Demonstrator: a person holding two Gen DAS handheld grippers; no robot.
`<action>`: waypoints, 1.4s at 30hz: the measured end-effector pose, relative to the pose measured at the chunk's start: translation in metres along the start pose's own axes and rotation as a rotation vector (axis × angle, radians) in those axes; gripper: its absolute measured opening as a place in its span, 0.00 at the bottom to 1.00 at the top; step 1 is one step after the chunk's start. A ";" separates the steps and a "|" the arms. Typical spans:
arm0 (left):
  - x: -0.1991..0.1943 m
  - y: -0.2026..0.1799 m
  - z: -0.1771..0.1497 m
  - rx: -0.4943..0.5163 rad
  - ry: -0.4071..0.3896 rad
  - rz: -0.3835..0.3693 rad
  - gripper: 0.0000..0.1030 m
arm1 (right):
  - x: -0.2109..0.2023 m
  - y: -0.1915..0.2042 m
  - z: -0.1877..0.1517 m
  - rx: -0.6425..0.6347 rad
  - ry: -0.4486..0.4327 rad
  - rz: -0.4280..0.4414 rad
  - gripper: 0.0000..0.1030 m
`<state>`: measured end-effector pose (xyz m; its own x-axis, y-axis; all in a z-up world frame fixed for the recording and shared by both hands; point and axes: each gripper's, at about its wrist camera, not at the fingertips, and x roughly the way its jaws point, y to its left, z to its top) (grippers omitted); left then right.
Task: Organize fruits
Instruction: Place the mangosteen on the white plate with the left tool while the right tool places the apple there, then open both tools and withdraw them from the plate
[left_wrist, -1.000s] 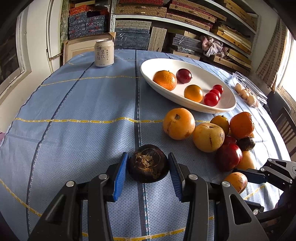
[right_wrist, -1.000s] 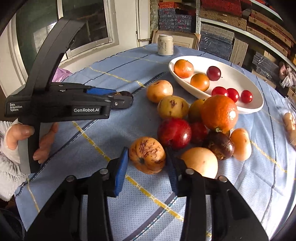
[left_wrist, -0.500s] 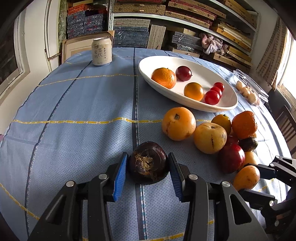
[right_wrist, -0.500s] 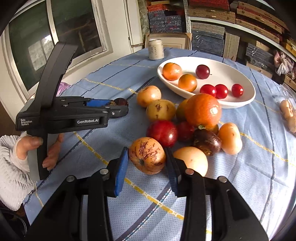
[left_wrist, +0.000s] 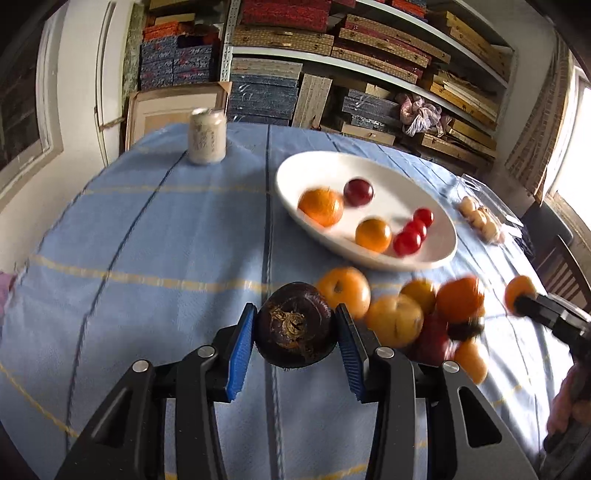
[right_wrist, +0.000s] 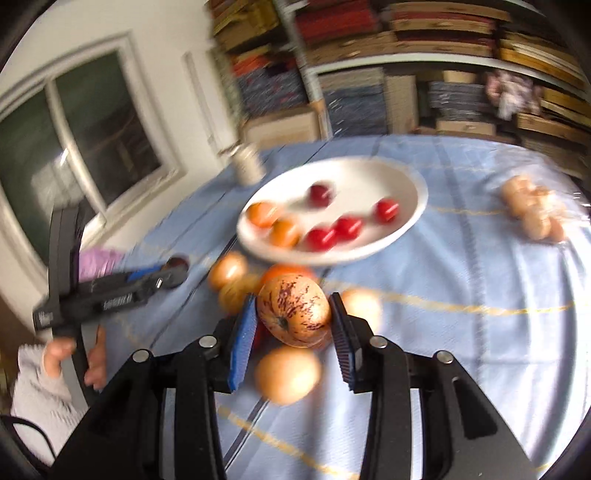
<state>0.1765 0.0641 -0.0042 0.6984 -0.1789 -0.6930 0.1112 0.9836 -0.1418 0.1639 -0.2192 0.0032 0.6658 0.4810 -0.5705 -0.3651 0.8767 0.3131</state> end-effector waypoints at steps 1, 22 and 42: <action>0.002 -0.004 0.009 0.004 -0.003 -0.003 0.42 | -0.004 -0.005 0.008 0.012 -0.017 -0.011 0.37; 0.126 -0.035 0.119 -0.037 0.014 0.012 0.43 | 0.159 -0.036 0.090 -0.078 0.104 -0.162 0.38; 0.089 -0.030 0.118 -0.049 -0.039 -0.015 0.43 | 0.117 -0.020 0.096 -0.082 0.007 -0.127 0.59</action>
<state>0.3182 0.0218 0.0218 0.7239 -0.1913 -0.6629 0.0873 0.9785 -0.1870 0.3121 -0.1802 0.0030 0.7055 0.3660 -0.6069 -0.3305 0.9274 0.1751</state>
